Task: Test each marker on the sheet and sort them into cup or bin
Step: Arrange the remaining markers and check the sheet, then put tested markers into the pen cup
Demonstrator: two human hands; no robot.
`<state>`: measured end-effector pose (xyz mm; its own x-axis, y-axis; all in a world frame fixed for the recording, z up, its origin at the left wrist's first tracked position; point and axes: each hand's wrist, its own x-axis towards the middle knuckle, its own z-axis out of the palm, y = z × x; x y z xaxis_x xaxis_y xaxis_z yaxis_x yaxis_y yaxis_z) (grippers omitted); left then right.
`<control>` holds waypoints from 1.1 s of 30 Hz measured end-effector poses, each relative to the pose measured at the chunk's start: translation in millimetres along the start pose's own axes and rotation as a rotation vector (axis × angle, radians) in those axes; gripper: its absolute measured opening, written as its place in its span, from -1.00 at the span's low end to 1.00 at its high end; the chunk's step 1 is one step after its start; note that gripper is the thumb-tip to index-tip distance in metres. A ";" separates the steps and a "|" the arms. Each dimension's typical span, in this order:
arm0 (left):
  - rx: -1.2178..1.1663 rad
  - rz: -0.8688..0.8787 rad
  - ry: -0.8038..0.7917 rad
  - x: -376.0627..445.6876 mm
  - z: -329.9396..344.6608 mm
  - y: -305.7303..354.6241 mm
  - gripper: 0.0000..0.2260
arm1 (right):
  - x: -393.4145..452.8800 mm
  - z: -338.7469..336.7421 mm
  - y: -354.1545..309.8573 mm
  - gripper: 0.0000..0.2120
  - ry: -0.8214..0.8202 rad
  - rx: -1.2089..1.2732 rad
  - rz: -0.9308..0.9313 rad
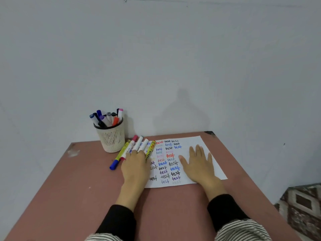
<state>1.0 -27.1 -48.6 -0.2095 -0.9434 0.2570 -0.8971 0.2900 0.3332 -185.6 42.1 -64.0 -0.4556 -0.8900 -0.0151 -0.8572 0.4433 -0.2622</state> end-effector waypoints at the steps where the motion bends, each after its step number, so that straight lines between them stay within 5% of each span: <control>1: 0.040 0.039 0.004 -1.0 1.8 0.5 -0.71 | 2.5 -0.7 3.7 -0.30 0.003 -0.005 -0.011; 7: 0.112 0.225 0.088 -3.5 8.4 4.3 -0.74 | 6.0 -0.6 13.1 -0.36 0.020 0.074 -0.058; 11: -0.032 0.359 0.104 -7.3 9.2 11.3 -0.74 | -2.3 -13.5 0.3 -0.74 0.318 0.787 -0.064; 13: -0.158 0.438 0.050 -10.7 11.5 13.4 -0.77 | -5.5 -21.6 -8.2 -0.69 0.340 1.074 0.010; 16: -0.283 0.522 -0.036 -14.6 16.4 13.6 -0.78 | -4.9 -20.4 -12.4 -0.57 0.224 1.121 0.024; 22: -0.210 0.516 -0.093 -19.7 11.5 22.2 -0.81 | -2.3 -17.6 -16.9 -0.66 0.217 1.235 0.006; 33: -0.116 0.550 -0.290 -28.8 2.3 32.9 -0.81 | 3.3 -13.0 -6.5 -0.61 0.293 0.972 0.043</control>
<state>-23.4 9.2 -47.1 -0.7393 -0.6522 0.1676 -0.5840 0.7449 0.3227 -184.6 37.7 -49.8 -0.6344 -0.7563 0.1600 -0.3318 0.0795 -0.9400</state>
